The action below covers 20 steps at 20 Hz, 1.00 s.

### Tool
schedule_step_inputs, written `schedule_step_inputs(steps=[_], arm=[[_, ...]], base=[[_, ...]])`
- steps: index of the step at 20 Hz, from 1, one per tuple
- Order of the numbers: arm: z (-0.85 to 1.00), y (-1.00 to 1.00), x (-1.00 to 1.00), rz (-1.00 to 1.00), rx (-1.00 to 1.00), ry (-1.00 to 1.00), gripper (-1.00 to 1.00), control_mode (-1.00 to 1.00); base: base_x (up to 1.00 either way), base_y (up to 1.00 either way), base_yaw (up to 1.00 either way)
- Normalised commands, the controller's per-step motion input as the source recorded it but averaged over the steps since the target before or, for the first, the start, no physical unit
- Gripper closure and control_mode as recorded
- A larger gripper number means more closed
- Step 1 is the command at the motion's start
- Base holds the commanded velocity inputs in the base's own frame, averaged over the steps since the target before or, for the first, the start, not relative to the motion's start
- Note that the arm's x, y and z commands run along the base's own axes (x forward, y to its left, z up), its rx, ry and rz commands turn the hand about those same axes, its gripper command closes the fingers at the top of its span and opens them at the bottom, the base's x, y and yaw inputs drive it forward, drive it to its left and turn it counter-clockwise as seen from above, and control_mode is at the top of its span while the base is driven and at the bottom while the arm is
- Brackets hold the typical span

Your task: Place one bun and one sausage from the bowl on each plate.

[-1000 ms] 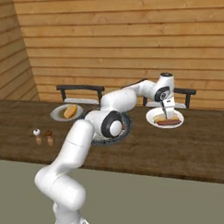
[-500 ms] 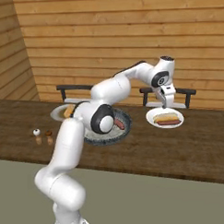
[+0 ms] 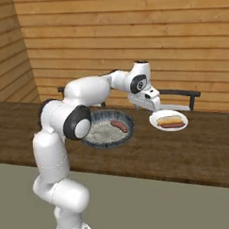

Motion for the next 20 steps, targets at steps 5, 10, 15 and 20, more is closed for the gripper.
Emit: schedule_step_inputs(steps=[5, 10, 15, 20], arm=[[-0.18, 1.00, -0.69, 0.56, -0.20, 0.02, -1.00, -1.00], [-0.02, 1.00, -0.59, 0.64, -0.24, 0.03, -1.00, -1.00], [-0.05, 0.46, 0.22, 0.40, -0.07, 0.09, -1.00, -1.00], [-0.06, -0.06, 0.78, 0.00, 0.01, 0.05, -1.00, -1.00]], base=[[0.00, 0.00, 0.00], [0.00, 0.00, 0.00], [0.00, 0.00, 0.00], [0.00, 0.00, 0.00]])
